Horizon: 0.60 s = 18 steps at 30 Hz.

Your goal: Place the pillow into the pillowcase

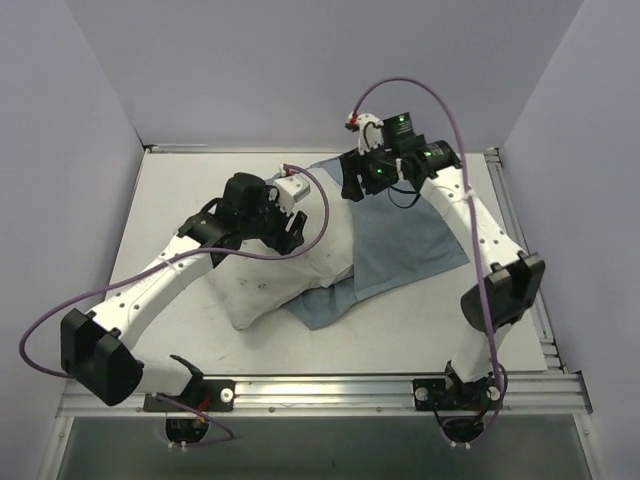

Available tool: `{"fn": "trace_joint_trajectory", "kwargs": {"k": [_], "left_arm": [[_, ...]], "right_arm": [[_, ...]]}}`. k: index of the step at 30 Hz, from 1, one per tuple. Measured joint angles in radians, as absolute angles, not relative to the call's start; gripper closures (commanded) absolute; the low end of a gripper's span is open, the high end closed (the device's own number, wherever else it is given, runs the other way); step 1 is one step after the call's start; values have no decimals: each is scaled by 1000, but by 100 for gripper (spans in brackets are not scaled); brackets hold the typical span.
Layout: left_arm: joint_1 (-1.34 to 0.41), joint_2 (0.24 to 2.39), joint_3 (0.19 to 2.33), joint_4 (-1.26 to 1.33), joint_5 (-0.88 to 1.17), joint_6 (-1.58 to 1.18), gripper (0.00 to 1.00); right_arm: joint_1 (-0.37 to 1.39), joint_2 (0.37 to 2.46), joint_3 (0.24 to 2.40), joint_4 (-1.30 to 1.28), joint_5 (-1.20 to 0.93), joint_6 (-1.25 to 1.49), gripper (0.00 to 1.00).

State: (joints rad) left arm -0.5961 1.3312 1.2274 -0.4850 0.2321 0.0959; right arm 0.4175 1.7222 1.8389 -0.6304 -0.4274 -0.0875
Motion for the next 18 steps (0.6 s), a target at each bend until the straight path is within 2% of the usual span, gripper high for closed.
{"fn": "trace_joint_trajectory", "kwargs": {"k": [3,5,6,7,10,11,12,13,14,16,18], "left_arm": [[-550,1394,1214,-516,208,116,28],[-526,1423,1188,-529,188,121,28],[-518,1433,1174,-533,181,123,28],[-514,1440,1161,-532,174,126,29],[-513,1444,1145,-523,163,137,33],[-511,1443,1143,-518,163,139,37],[-509,1443,1140,-511,164,139,45],[-505,1444,1136,-505,166,139,72],[-500,1444,1134,-501,173,133,81],[-488,1451,1132,-489,200,127,98],[-466,1451,1106,-444,253,101,100]], "right_arm": [[447,1870,1889,-634,-331,-111,47],[453,1945,1906,-634,-271,-126,55],[455,1979,1914,-636,-242,-135,60],[455,1997,1919,-636,-222,-139,79],[460,2012,1927,-641,-188,-155,96],[461,2012,1938,-643,-187,-157,96],[461,2012,1950,-642,-190,-156,96],[463,2010,1960,-639,-204,-151,97],[466,2007,1965,-638,-234,-147,100],[477,1991,1962,-638,-333,-115,100],[501,1955,1924,-613,-494,-40,100]]}}
